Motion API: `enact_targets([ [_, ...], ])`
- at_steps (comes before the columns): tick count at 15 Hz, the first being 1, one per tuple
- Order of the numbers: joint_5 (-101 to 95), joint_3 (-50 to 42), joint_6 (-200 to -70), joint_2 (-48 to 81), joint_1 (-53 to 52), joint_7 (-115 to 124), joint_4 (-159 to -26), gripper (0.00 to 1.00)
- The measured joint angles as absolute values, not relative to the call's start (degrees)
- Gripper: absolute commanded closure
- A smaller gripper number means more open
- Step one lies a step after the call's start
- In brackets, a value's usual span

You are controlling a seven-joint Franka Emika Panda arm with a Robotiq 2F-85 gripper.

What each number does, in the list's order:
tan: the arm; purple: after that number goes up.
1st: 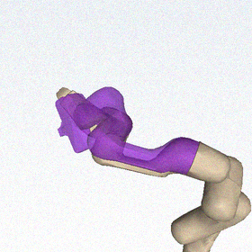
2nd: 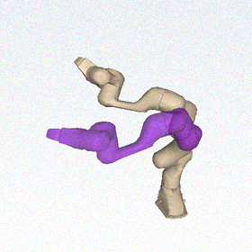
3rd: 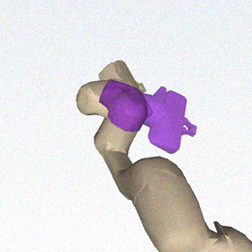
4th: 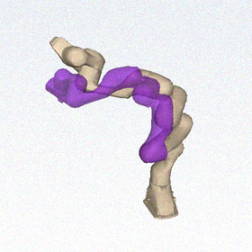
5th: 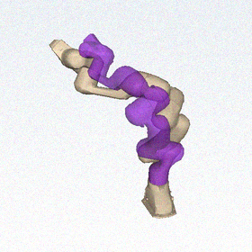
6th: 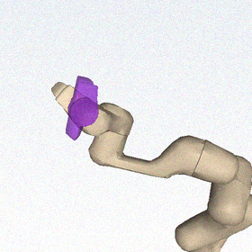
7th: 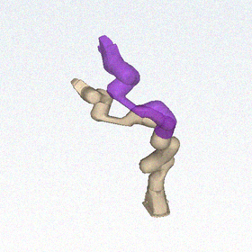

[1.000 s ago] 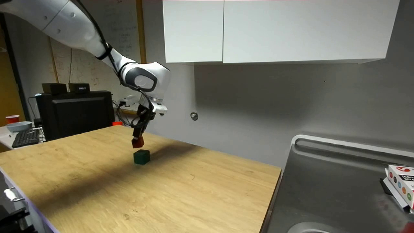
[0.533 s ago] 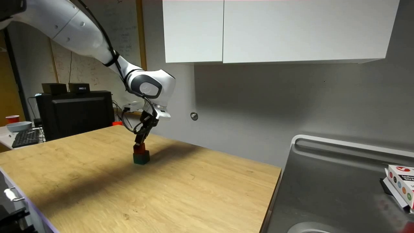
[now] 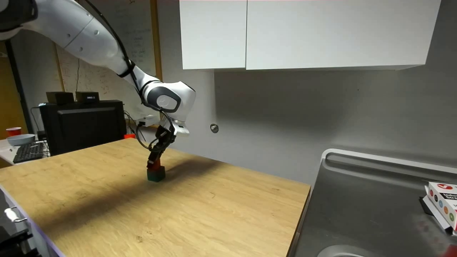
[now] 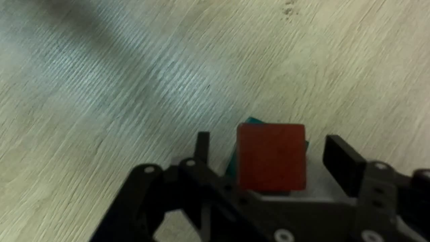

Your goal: Put the orange block on top of the green block

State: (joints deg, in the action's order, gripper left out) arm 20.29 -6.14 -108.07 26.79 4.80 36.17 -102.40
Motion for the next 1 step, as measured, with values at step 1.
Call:
enact_targets([
  [1, 20.44, -6.14, -107.91, 26.85, 4.81, 36.17, -102.28, 0.00],
])
